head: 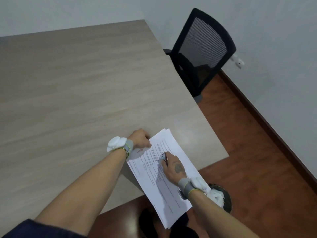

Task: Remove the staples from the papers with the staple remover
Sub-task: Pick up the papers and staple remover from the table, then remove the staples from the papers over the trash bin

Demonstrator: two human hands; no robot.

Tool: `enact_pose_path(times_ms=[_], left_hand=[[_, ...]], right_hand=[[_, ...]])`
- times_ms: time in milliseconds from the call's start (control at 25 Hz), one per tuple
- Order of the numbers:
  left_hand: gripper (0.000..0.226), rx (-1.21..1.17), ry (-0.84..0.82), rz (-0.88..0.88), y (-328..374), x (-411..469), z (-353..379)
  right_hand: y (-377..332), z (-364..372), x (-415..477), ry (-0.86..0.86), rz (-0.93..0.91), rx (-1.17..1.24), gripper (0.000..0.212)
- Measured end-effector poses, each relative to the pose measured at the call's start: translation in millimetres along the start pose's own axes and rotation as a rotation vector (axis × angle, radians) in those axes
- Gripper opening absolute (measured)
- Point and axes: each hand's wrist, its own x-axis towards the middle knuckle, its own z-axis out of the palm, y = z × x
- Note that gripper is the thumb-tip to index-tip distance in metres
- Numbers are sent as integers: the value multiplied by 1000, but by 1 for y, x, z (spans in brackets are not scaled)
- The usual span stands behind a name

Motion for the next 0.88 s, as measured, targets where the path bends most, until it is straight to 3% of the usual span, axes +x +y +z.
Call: enact_pose_path(times_ms=[240,600,760,880], left_hand=[[19,-37,-122,111,77,-4,59],[21,105,-255,302,225,-22,218],[22,124,-325,276,269,-39,288],[21,1,-384,194,284,-37,324]], right_hand=[[57,-28,-53,246,96,120,14],[200,-62,-156,384,340,219,20],[265,-79,-191,466,423,295,25],[301,-86,-204,521,445,355,24]])
